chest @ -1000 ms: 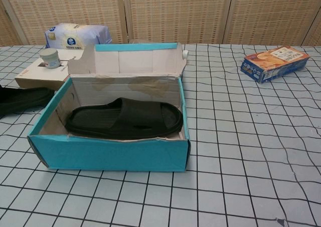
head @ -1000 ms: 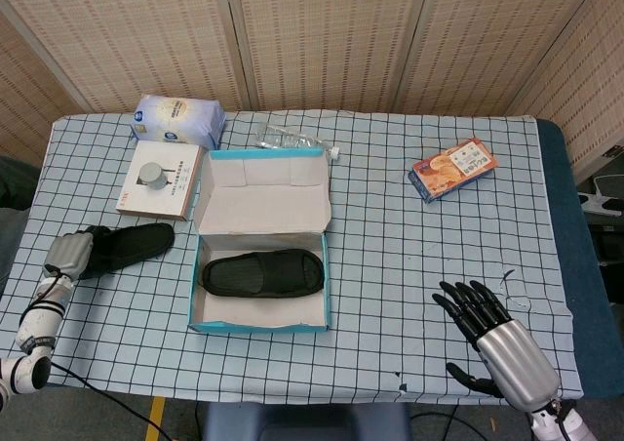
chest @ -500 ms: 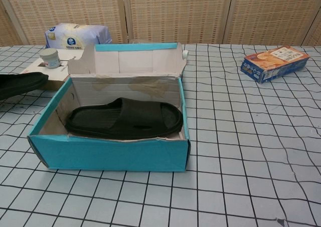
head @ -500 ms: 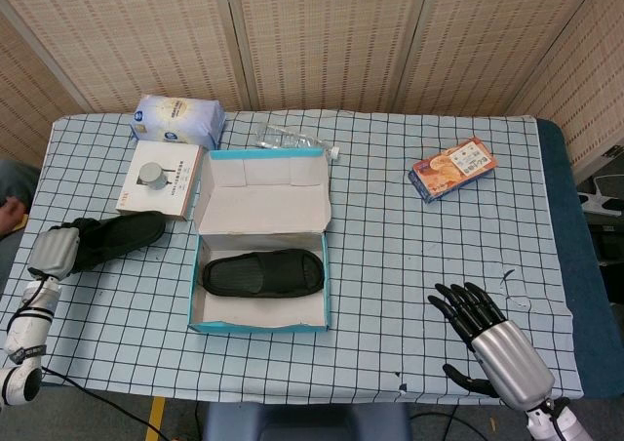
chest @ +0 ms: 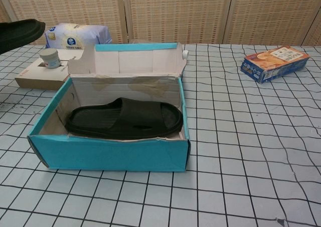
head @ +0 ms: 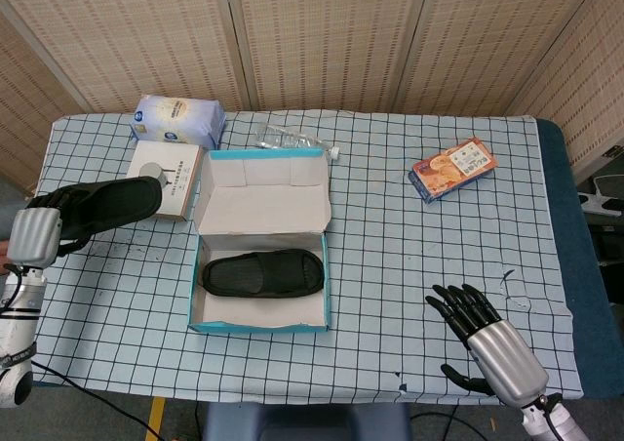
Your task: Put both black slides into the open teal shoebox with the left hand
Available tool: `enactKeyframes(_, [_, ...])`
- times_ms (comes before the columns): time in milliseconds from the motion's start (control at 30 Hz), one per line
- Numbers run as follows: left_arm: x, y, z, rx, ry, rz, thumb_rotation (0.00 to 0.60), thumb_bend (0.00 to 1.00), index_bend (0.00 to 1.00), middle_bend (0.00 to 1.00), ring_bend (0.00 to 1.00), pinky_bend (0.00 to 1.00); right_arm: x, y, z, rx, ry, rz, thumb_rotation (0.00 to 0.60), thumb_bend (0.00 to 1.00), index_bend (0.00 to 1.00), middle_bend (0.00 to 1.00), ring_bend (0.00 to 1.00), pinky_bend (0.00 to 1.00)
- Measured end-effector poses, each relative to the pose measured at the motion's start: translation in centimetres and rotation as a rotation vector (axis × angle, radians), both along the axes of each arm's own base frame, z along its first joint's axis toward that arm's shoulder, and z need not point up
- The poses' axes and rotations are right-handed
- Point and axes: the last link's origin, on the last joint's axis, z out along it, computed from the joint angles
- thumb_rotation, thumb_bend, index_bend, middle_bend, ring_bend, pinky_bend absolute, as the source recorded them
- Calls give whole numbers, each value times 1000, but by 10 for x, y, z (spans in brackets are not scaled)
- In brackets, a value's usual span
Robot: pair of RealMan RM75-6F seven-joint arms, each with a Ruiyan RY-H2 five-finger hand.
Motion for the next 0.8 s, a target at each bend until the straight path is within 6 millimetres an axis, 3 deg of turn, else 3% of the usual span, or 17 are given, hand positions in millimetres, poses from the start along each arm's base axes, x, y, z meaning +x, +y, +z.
enactKeyframes(167, [32,-17,-7,-47,-30,-100,600,555,731,741,663,745,-2,-2,-3,12,-14,-5,589,157,0,0,0,0])
enactKeyframes(500, [122,-79,-39,-167,6,-257,600,553,726,740,663,752,-12,-7,-3,43,-48,-6,590,157,0,0,0,0])
enactKeyframes(800, [170,-110,-80,-193,134,-327,600,552,720,737,663,752,-24,-6,2,63,-65,-11,589,158,0,0,0,0])
